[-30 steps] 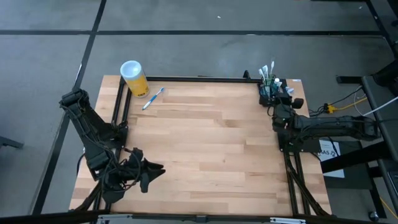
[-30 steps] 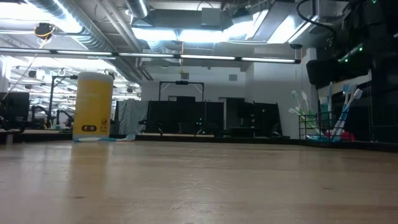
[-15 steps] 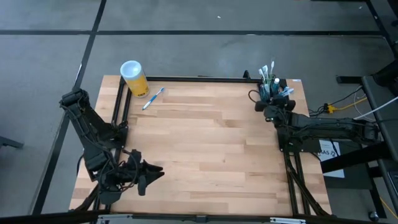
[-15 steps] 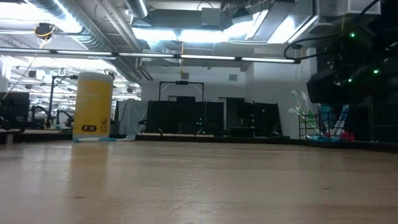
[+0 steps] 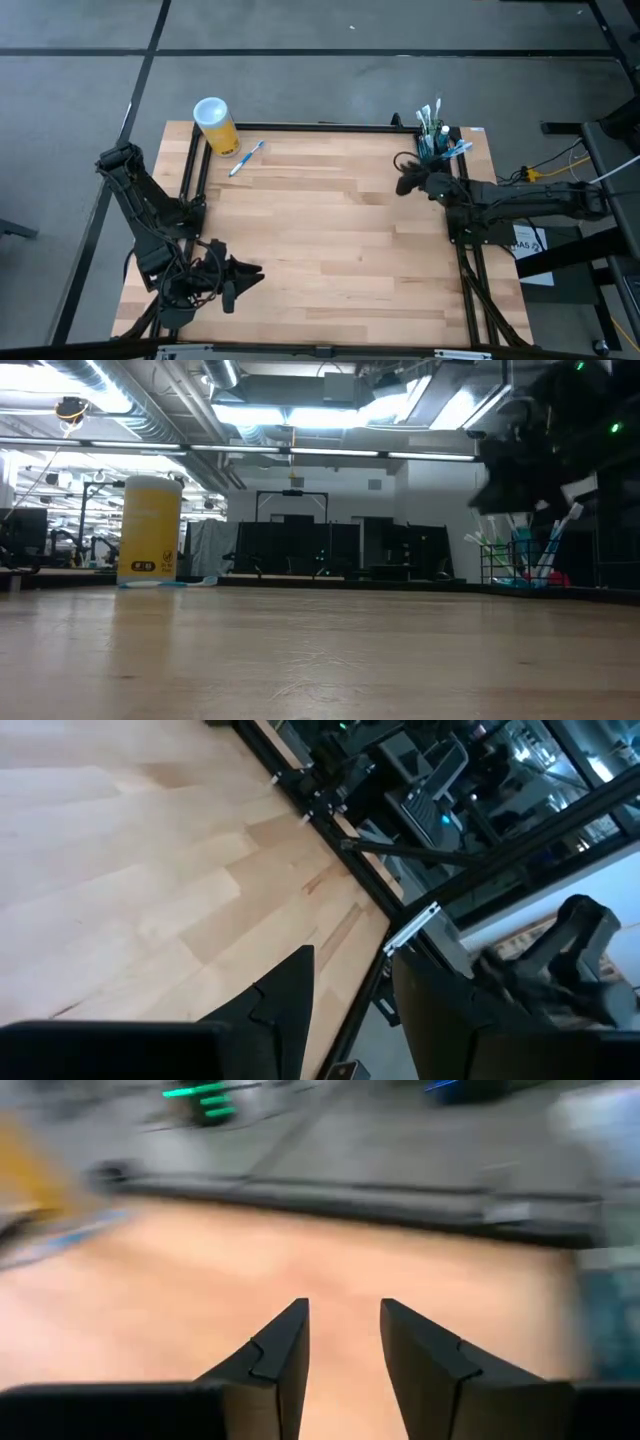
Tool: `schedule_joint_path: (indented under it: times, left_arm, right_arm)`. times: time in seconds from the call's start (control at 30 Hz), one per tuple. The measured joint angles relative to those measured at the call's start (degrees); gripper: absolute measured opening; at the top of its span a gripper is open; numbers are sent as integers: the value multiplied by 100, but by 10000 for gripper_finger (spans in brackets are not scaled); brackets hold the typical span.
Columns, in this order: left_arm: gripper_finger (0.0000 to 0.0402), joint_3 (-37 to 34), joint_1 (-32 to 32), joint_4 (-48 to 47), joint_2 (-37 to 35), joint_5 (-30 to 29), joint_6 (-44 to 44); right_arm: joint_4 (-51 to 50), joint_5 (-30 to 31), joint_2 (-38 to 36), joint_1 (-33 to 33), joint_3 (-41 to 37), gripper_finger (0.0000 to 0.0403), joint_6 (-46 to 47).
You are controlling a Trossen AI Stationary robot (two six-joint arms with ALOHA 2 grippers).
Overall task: Pick & Place toothbrushing station
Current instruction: Put the blue toothbrush into the mesh organizer
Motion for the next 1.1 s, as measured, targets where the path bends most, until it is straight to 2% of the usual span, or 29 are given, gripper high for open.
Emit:
schedule_joint_path:
  times: [0.07,0.17,0.27,0.4,0.53,0.63,0.7,0.77,0.93,1.03,1.1]
  left_arm:
    - [134,0,0,-17,0,-86,14]
    - [134,0,0,-57,0,-118,52]
    - [133,0,0,-526,0,207,-370]
    - [127,0,98,-1646,80,847,-1530]
    - [118,0,661,-2507,496,1865,-2077]
    - [116,0,1425,-2458,911,2677,-1537]
    - [118,0,2092,-2356,1071,3101,-1003]
    - [122,0,2886,-2423,1107,3330,-569]
    - [124,0,5094,-3127,804,3361,662]
    - [124,0,6430,-2970,662,3813,1370]
    - [125,0,7137,-2657,688,4359,1517]
  right_arm:
    - [495,-633,35,276,26,126,12]
    - [1916,-1702,344,726,-30,126,-32]
    - [3298,-2412,933,1201,-33,125,-137]
    - [4957,-2815,1728,1732,-38,125,-16]
    - [7042,-2709,2109,2186,-42,125,-88]
    - [7865,-2327,2141,2487,-40,125,-261]
    - [8035,-2123,2116,2655,-40,125,-306]
    - [8074,-2024,2087,2798,-14,125,-303]
    - [8022,-2008,2090,3123,339,125,-407]
    - [7880,-1996,2090,3263,600,125,-682]
    - [7708,-1984,2087,3337,777,125,-894]
